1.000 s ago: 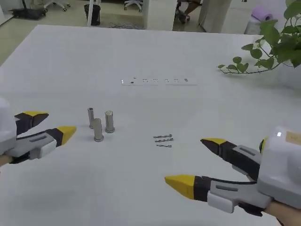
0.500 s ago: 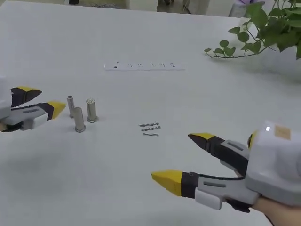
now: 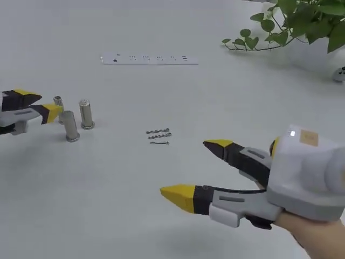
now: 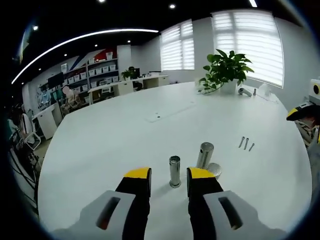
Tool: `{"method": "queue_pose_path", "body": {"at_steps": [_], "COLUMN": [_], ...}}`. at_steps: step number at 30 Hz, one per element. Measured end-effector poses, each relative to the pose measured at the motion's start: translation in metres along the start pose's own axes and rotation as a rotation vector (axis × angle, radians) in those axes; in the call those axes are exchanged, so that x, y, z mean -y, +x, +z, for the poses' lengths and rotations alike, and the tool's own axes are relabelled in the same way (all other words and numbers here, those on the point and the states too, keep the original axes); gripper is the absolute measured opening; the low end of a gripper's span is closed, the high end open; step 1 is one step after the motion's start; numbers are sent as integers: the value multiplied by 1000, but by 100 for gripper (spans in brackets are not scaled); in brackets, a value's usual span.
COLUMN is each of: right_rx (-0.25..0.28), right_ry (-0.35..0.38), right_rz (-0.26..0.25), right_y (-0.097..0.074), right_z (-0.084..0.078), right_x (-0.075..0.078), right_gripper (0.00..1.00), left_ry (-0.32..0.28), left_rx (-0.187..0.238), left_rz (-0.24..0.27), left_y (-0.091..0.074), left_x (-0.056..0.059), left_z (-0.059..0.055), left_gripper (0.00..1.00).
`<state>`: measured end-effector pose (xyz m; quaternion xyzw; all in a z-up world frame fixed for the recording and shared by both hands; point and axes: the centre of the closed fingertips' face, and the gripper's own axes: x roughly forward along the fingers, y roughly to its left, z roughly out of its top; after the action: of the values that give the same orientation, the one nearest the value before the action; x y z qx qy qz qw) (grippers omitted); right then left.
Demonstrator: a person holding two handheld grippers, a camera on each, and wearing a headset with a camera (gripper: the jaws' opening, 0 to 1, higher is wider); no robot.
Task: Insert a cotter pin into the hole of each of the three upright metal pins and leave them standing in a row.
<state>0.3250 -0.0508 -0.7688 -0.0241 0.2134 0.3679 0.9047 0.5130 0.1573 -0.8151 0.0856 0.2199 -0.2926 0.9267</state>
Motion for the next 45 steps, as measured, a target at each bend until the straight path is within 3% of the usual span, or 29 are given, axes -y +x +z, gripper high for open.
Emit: {"method": "queue_pose_path", "body": {"at_steps": [11, 17, 23, 35, 45], "right_rx": [-36, -42, -49, -47, -44], "right_ry": [5, 7, 9, 11, -4], "right_rz": [-9, -14, -15, -2, 14], "right_y": [3, 4, 5, 5, 5], "right_z": [-11, -12, -14, -14, -10], "right_x": [6, 9, 8, 3, -1], "right_gripper": [77, 76, 76, 76, 76], "left_ry": [8, 13, -2, -23, -34], "left_rx": [0, 1, 2, -27, -31], "left_rz": [-39, -73, -72, -25, 3], "left_y": [19, 22, 20, -2, -32], "left_x": [2, 8, 10, -1, 8], "left_z": [-1, 0, 1, -10, -18], "left_gripper": [20, 7, 7, 7, 7]}}
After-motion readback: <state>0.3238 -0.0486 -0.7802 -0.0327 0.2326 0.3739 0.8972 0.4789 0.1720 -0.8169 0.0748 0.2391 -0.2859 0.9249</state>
